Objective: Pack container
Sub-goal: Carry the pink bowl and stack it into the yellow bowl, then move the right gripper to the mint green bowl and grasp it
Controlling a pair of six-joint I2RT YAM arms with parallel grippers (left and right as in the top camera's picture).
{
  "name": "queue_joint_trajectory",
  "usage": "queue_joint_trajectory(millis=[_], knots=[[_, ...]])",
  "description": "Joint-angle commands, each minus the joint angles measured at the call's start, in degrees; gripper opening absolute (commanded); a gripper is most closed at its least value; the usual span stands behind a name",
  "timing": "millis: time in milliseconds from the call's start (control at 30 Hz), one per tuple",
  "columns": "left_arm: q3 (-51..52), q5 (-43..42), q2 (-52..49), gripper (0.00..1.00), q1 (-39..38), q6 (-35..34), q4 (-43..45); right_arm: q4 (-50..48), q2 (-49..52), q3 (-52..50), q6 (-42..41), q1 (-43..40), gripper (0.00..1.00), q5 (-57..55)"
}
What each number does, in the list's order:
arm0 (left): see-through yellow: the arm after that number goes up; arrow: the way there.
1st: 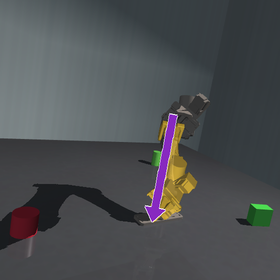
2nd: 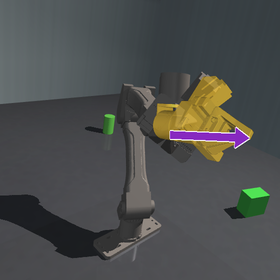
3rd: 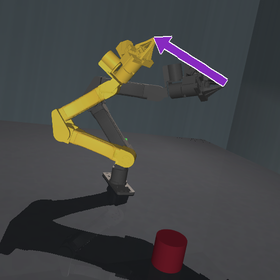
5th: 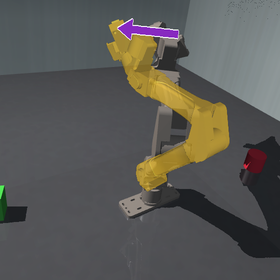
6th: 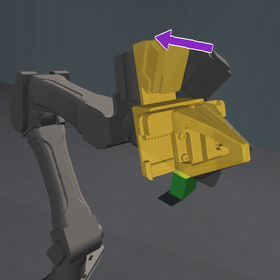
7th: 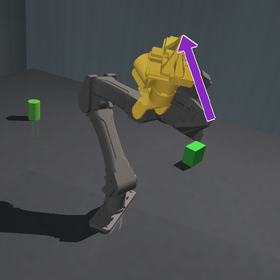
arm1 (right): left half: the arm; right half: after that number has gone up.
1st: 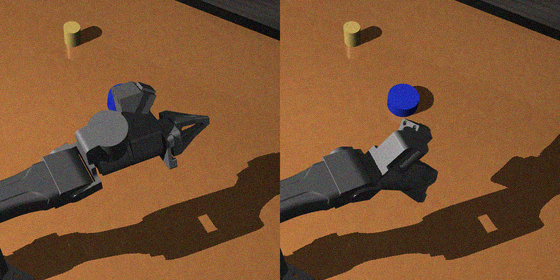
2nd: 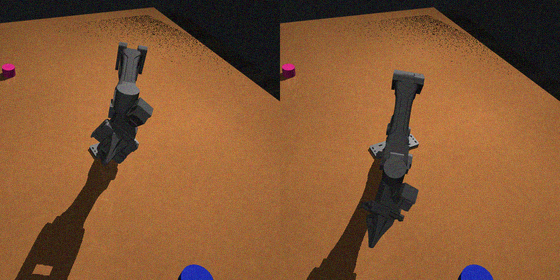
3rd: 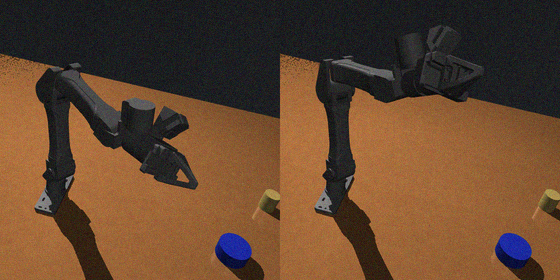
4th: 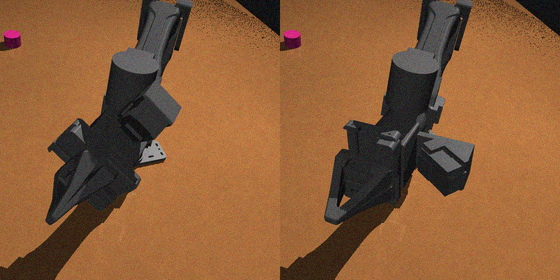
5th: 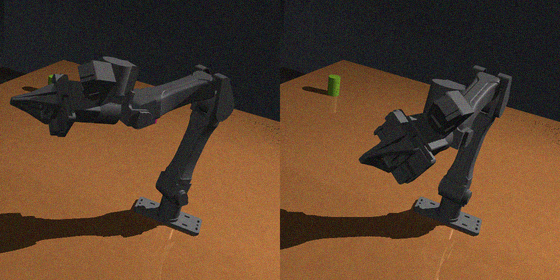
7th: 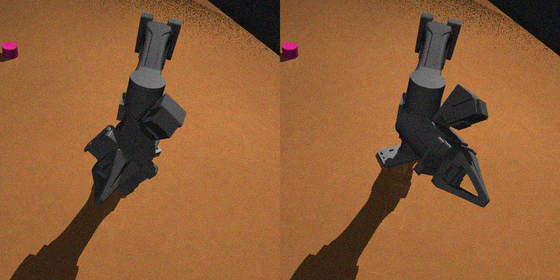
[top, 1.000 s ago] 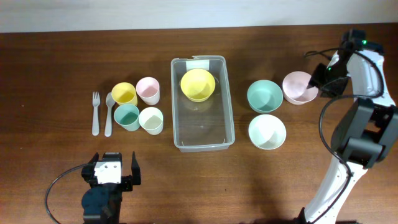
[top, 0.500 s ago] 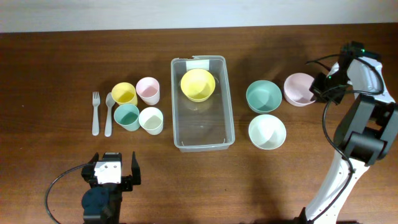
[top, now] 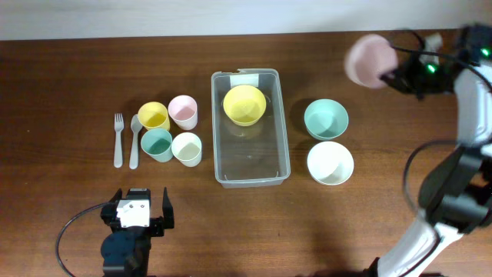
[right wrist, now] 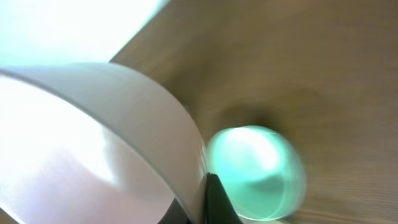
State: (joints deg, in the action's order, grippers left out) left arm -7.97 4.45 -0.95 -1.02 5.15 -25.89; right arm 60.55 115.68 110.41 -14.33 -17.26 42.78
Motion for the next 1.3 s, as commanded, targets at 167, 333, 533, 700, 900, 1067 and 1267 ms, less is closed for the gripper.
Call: queue_joint_trajectory(millis=[167, 333, 533, 700, 900, 1067, 1267], knots=[[0.46, -0.63, 0.28, 1.00, -0.07, 0.94, 0.15, -5.40, -1.79, 0.44, 1.84, 31.21, 0.04, -23.54], [0.46, -0.61, 0.28, 1.00, -0.07, 0.94, 0.15, -10.60, 6.34, 0.44, -1.51, 38.58, 0.04, -28.92], [0.46, -0.61, 0.28, 1.00, -0.07, 0.94, 0.15, -16.09, 11.78, 0.44, -4.66, 38.82, 0.04, -29.81], [0.46, -0.61, 0.28, 1.00, -0.07, 0.94, 0.15, -17.57, 11.96, 0.44, -5.62, 38.29, 0.05, -31.82], [0.46, -0.61, 0.28, 1.00, -0.07, 0.94, 0.15, -16.41, 8.52, 4.33, -1.11, 36.57, 0.31, -17.55], [0.46, -0.61, 0.28, 1.00, -0.07, 0.92, 0.15, -11.30, 1.36, 8.24, -4.07, 31.74, 0.27, -18.53], [0.46, -0.61, 0.28, 1.00, -0.07, 0.94, 0.15, 4.39, -1.53, 8.02, -6.10, 16.11, 0.32, -30.93]])
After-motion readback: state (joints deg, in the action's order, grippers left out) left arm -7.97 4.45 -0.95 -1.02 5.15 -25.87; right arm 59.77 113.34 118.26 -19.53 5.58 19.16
